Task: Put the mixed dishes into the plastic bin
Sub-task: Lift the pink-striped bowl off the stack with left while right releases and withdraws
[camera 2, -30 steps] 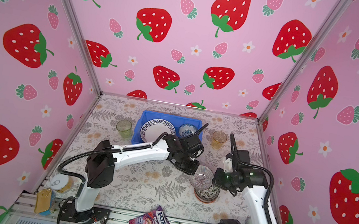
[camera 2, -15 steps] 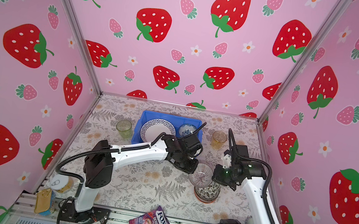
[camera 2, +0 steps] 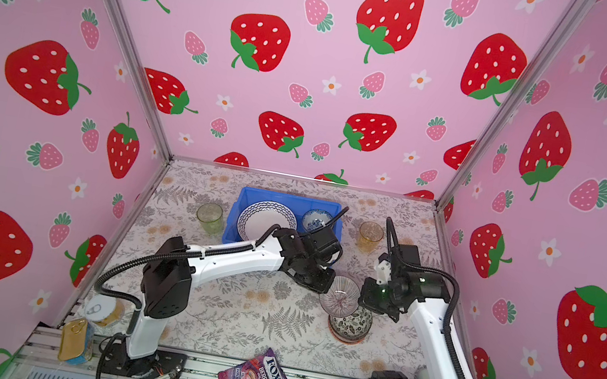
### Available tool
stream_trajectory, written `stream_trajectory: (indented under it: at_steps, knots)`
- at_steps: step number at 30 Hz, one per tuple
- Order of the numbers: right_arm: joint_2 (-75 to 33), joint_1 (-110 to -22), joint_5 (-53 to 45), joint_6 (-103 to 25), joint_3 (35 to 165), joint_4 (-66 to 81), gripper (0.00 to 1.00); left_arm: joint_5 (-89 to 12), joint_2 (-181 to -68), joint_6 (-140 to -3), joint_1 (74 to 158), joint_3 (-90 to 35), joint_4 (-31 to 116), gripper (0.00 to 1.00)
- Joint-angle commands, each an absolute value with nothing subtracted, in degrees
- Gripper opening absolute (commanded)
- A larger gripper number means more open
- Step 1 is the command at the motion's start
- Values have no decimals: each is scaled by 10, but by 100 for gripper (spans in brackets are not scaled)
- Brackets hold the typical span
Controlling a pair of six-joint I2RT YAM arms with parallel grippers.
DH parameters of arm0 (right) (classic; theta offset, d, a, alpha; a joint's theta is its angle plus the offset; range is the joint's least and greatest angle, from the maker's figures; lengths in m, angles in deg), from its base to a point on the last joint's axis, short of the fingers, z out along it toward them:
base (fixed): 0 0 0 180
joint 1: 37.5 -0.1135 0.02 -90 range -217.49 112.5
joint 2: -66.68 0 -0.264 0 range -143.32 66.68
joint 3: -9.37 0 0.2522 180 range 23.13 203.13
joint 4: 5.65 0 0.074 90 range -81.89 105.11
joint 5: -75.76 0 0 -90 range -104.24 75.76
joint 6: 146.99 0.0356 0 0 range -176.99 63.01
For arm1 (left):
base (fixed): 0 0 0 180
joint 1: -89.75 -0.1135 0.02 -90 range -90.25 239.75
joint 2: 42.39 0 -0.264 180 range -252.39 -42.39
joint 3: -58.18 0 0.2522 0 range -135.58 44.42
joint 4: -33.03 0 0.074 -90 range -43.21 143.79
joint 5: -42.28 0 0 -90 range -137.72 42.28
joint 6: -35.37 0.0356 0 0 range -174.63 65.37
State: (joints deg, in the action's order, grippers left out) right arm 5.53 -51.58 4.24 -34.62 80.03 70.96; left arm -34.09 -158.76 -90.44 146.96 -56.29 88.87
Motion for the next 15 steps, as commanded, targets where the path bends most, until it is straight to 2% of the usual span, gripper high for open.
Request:
stream_trajectory:
  at_steps: [1, 3, 6, 13, 15]
  knots:
    - [51, -517, 60, -355, 814, 688, 0, -316, -1553, -906, 1474, -559, 863, 0]
    - [50, -517, 59, -356, 813, 687, 0, -316, -1550, -907, 1473, -556, 860, 0]
    - [51, -517, 57, -356, 812, 686, 9, -317, -1544, -908, 1472, -553, 858, 0]
    - [51, -517, 41, -355, 827, 693, 59, -315, -1514, -915, 1464, -536, 853, 0]
    - [50, -517, 31, -358, 839, 699, 66, -318, -1503, -915, 1459, -531, 856, 0]
